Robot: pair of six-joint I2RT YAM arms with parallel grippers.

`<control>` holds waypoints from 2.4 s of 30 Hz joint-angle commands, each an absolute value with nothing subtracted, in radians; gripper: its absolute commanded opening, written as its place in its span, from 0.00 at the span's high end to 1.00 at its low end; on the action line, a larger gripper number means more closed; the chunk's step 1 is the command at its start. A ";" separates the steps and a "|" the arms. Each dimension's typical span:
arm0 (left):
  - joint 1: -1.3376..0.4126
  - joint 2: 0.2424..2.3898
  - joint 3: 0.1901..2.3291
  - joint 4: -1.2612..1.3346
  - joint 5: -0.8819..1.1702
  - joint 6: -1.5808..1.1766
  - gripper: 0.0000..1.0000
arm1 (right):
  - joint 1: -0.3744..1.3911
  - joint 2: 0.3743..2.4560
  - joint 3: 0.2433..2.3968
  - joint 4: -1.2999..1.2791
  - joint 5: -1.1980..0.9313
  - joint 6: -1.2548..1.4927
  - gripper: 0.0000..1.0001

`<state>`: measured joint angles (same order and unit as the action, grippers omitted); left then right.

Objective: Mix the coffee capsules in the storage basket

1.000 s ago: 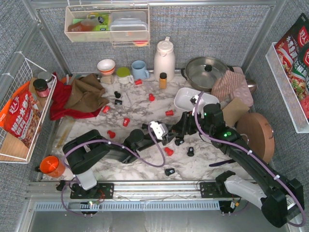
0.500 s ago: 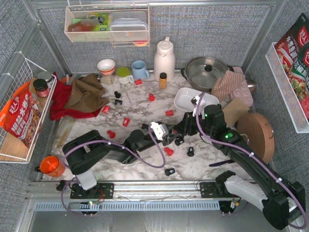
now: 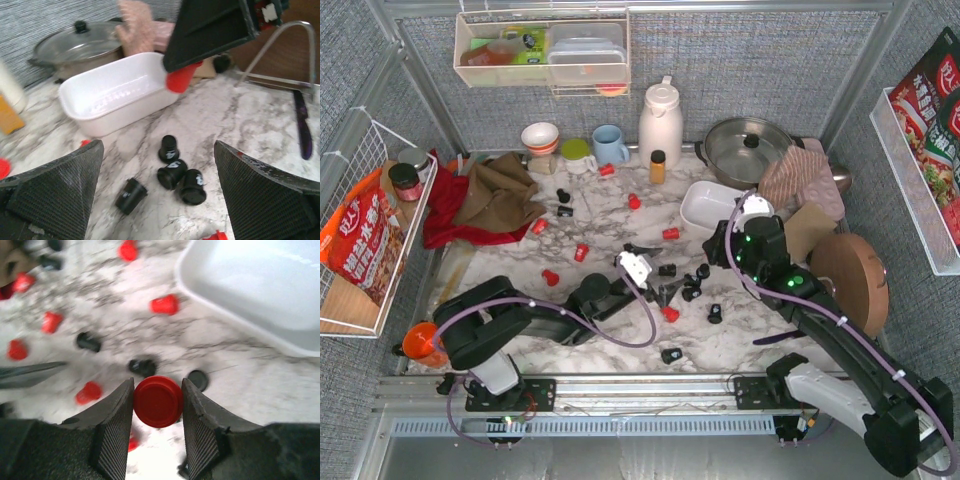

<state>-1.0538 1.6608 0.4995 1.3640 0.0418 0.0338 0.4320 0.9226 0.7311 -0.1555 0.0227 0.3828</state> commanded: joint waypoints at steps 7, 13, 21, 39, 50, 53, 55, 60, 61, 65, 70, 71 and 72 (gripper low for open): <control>-1.055 1.501 0.538 0.913 -0.457 -0.086 0.01 | 0.417 1.096 0.750 0.027 0.537 0.245 0.66; -1.055 1.458 0.580 0.682 -0.604 -0.128 0.01 | 0.410 1.184 0.782 0.080 0.531 0.227 0.65; -1.053 1.446 0.582 0.596 -0.693 -0.140 0.01 | 0.292 1.386 0.852 0.144 0.554 0.206 0.62; -1.016 1.448 0.584 0.515 -0.612 -0.228 0.01 | 0.146 1.498 0.949 -0.010 0.409 0.329 0.22; -1.014 1.447 0.601 0.384 -0.438 -0.247 0.04 | 0.276 1.093 0.666 0.032 0.317 0.340 0.23; -1.014 1.446 0.614 0.323 -0.428 -0.265 0.08 | 0.288 1.034 0.623 0.050 0.321 0.327 0.24; -1.014 1.443 0.622 0.287 -0.420 -0.281 0.09 | 0.287 1.024 0.637 0.033 0.310 0.312 0.24; -1.014 1.443 0.625 0.223 -0.286 -0.303 0.11 | 0.288 1.043 0.648 0.033 0.264 0.311 0.24; -1.014 1.446 0.622 0.218 -0.247 -0.304 0.11 | 0.287 1.048 0.653 0.029 0.259 0.309 0.24; -1.011 1.472 0.621 0.175 -0.177 -0.305 0.17 | 0.288 1.054 0.658 0.026 0.244 0.304 0.24; -0.996 1.493 0.618 0.157 -0.193 -0.302 0.22 | 0.287 1.052 0.661 0.028 0.222 0.298 0.24; -0.991 1.497 0.618 0.159 -0.193 -0.298 0.23 | 0.288 1.053 0.660 0.029 0.219 0.298 0.24; -0.987 1.504 0.619 0.166 -0.192 -0.293 0.26 | 0.288 1.054 0.661 0.029 0.216 0.298 0.24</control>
